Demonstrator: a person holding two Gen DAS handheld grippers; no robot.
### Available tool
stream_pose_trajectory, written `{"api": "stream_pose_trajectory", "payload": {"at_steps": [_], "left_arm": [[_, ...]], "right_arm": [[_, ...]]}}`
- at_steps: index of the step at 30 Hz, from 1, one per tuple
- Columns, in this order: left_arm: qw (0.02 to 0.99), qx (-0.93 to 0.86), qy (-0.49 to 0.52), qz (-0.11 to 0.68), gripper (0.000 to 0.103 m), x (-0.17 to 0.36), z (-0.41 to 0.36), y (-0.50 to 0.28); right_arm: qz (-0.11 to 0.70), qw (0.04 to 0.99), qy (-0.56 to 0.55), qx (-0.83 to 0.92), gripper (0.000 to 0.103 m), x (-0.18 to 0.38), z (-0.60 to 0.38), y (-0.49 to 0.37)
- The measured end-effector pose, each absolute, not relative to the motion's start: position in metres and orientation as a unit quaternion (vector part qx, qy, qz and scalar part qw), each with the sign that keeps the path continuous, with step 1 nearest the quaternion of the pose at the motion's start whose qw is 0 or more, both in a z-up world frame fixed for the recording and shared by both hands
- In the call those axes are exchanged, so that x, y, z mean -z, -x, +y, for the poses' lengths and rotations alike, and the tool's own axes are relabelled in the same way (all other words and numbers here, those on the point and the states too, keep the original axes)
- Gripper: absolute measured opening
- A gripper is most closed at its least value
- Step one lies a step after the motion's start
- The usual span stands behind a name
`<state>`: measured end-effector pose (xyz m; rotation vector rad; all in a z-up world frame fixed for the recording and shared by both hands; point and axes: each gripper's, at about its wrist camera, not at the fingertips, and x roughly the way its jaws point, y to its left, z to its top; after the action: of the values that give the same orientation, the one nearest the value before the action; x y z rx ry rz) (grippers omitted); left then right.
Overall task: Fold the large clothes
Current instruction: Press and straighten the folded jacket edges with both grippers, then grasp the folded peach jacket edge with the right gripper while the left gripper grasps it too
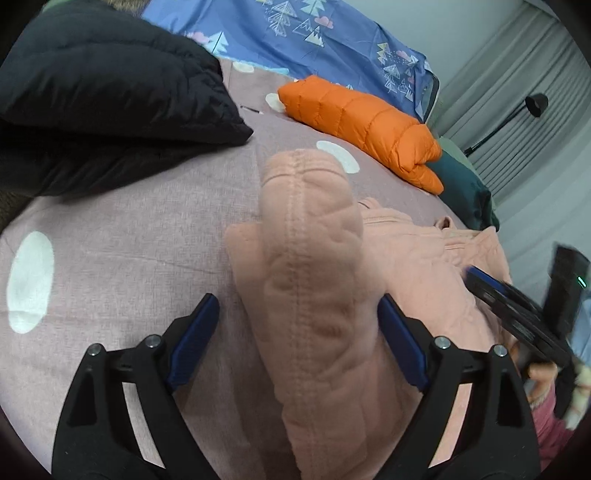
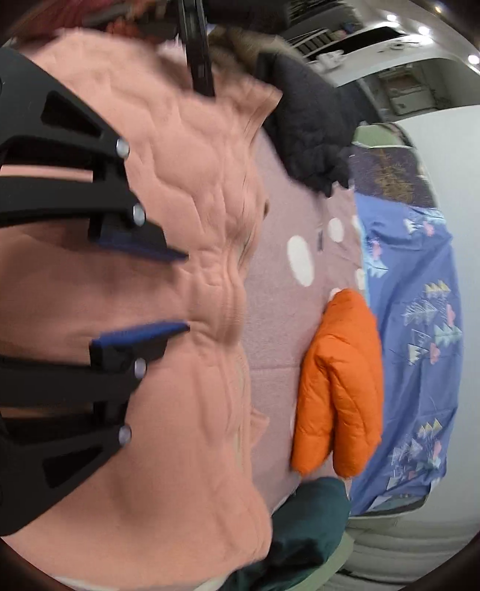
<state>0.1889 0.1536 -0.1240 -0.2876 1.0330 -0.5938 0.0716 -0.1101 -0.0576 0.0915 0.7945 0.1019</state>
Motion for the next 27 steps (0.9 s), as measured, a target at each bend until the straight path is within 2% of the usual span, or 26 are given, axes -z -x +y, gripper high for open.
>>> {"api": "stream_pose_trajectory", "payload": {"at_steps": [2,3,5,11,13,14,15,21,22,23,24,25,26,27], "left_arm": [[0.813,0.284,0.147,0.486,0.090,0.127,0.156,-0.191],[0.813,0.284,0.147,0.486,0.090,0.127,0.156,-0.191],[0.813,0.283,0.146,0.487,0.090,0.126,0.156,-0.190],[0.814,0.269,0.129,0.498,0.090,0.117,0.157,-0.187],[0.813,0.268,0.123,0.503,0.090,0.117,0.157,-0.187],[0.810,0.269,0.125,0.506,0.090,0.118,0.157,-0.189],[0.807,0.271,0.127,0.508,0.091,0.119,0.158,-0.190],[0.802,0.294,0.165,0.493,0.097,0.133,0.163,-0.199],[0.804,0.297,0.169,0.488,0.095,0.134,0.164,-0.199],[0.806,0.299,0.173,0.481,0.093,0.134,0.165,-0.198],[0.804,0.310,0.179,0.475,0.071,0.133,0.165,-0.197],[0.798,0.322,0.187,0.474,0.054,0.133,0.165,-0.195],[0.805,0.314,0.185,0.469,0.049,0.128,0.165,-0.192],[0.810,0.313,0.176,0.464,0.039,0.121,0.164,-0.189]], "right_arm": [[0.364,0.928,0.008,-0.081,0.051,0.043,-0.087,-0.042],[0.356,0.927,0.042,-0.107,0.057,0.040,-0.069,-0.025],[0.357,0.913,0.093,-0.172,0.064,0.043,-0.032,0.000],[0.339,0.868,0.243,-0.270,0.064,0.077,0.060,0.052],[0.331,0.861,0.276,-0.271,0.069,0.086,0.077,0.058],[0.327,0.857,0.292,-0.272,0.077,0.090,0.086,0.060],[0.319,0.854,0.310,-0.270,0.078,0.094,0.094,0.061],[0.279,0.857,0.366,-0.229,0.077,0.109,0.121,0.052],[0.276,0.858,0.369,-0.225,0.074,0.113,0.123,0.048],[0.277,0.858,0.370,-0.223,0.055,0.116,0.124,0.044],[0.278,0.864,0.362,-0.213,0.040,0.115,0.122,0.041],[0.278,0.872,0.341,-0.213,0.034,0.109,0.117,0.039],[0.281,0.880,0.313,-0.219,0.030,0.100,0.110,0.037],[0.288,0.889,0.274,-0.227,0.028,0.087,0.099,0.034]]}}
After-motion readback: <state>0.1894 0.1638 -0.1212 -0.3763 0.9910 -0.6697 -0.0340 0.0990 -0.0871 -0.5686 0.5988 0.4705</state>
